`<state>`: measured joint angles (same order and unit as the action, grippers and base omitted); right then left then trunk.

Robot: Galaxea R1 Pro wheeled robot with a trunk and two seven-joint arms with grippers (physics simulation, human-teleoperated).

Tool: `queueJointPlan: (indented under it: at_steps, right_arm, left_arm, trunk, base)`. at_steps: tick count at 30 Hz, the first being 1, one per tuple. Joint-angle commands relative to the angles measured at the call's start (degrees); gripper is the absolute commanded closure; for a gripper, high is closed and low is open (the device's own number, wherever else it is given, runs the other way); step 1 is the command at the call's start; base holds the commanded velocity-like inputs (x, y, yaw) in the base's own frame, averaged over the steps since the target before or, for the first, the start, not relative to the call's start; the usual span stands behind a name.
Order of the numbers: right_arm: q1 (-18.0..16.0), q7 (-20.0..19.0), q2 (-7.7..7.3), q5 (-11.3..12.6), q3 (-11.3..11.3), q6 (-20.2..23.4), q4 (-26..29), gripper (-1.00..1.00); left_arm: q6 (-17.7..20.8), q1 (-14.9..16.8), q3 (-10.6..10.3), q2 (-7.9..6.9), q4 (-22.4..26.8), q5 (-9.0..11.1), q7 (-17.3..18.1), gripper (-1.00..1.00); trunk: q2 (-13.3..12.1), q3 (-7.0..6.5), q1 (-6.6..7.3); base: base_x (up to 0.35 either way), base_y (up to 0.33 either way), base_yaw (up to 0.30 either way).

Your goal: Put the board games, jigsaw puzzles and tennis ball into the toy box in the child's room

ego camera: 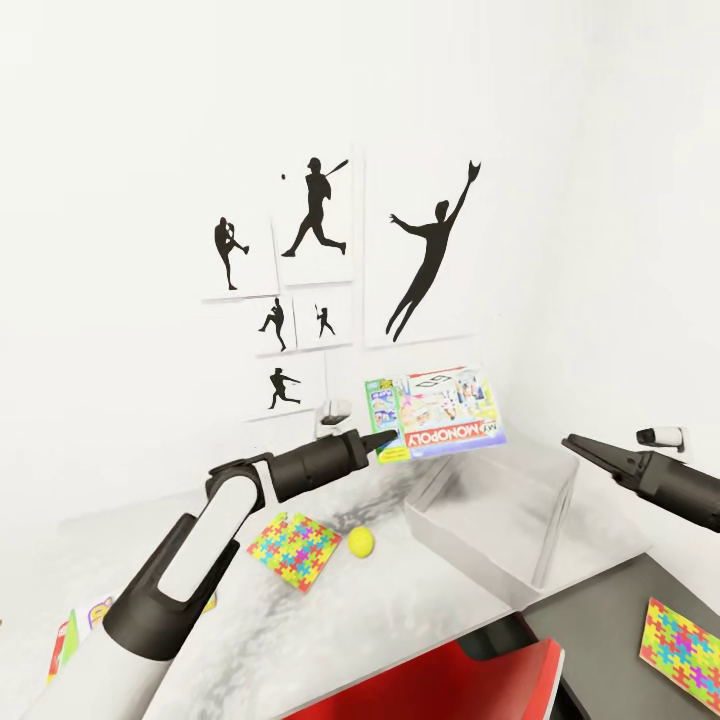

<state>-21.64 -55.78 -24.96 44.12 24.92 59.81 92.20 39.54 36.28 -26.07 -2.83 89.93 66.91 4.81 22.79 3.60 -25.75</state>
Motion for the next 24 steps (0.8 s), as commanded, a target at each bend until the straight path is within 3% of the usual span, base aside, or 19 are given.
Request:
queueJointPlan:
  at_steps: [1, 13, 24]
  right_arm:
    - [-0.07, -0.29, -0.01, -0.19, 0.04, 0.19, 0.0, -1.0]
    - [-0.07, -0.29, -0.06, 0.07, -0.2, 0.19, -0.07, -1.0]
    - [-0.07, -0.29, -0.09, 0.09, -0.22, 0.19, -0.15, -1.0]
  left_arm:
    - [0.12, 0.07, -0.02, -0.03, 0.0, 0.04, 0.17, 1.0]
    - [0.16, -0.22, -2.82, 0.01, -0.5, -2.57, 1.53, 1.0]
    - [0.23, -0.24, -3.72, -0.02, -0.5, -6.45, 4.24, 1.0]
  trunk:
    - [0.13, 0.13, -0.04]
    - [0.13, 0.13, -0.04]
    - [0.13, 0.13, -0.04]
  base:
    - [0.0, 0.0, 0.0]
    - [0.0, 0.0, 0.0]
    - [0.0, 0.0, 0.0]
